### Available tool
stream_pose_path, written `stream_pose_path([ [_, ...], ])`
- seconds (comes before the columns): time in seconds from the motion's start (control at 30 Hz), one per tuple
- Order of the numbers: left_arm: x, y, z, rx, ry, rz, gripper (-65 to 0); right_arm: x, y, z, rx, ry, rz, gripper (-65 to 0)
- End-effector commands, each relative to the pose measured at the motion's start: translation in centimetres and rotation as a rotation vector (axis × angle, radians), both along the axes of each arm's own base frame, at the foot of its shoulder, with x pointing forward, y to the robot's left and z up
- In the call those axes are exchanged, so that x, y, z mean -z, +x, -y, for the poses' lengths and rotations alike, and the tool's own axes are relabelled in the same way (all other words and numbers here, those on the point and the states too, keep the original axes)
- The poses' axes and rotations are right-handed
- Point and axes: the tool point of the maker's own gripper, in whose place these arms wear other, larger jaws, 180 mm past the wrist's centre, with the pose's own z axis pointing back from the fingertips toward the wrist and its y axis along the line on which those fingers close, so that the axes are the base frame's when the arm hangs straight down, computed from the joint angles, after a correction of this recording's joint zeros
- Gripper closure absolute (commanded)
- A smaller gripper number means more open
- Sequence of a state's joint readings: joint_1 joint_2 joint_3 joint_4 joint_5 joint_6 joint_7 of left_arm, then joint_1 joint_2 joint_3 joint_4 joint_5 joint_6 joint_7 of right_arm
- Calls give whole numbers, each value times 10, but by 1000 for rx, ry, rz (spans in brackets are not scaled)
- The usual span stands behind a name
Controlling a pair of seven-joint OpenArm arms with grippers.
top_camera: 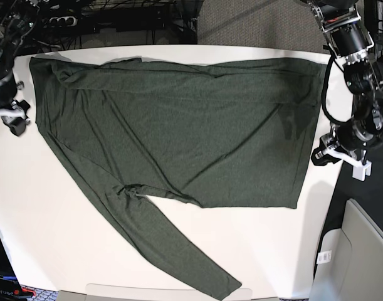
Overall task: Fold the T-shirt properly
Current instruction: 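Move both grippers along the shirt's side edges toward the hem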
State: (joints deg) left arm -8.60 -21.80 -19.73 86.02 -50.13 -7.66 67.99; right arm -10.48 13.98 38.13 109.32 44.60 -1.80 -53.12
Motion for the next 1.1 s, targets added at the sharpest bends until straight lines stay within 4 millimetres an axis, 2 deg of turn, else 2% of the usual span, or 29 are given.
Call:
stream_pose_path([
  [0.0,-19,17,-1,7,25,67,-141,-16,12,5,1,-50,55,-208],
  [0.1,-24,32,5,18,72,111,-141,-11,35,-4,-26,-62,57,-208],
  [0.2,-21,43,20,47,128,154,-141,-4,55,-12,-48,-71,39,-208],
  [0.33,-2,63,25,29,184,209,-142,6,76,-20,-73,-69,12,-208],
  [0.5,16,85,26,2,190,226,-142,7,94,-23,-86,-70,10,-208],
  [0.6,21,97,24,-13,187,219,-142,7,100,-23,-85,-64,9,-208],
  [0.8,22,127,2,-104,174,223,-151,6,106,-21,-80,-54,15,-208],
  [0.97,22,143,-9,-149,170,218,-238,6,106,-22,-81,-53,15,-208],
  [1.07,20,145,-7,-142,170,217,-254,6,106,-22,-81,-53,15,-208],
])
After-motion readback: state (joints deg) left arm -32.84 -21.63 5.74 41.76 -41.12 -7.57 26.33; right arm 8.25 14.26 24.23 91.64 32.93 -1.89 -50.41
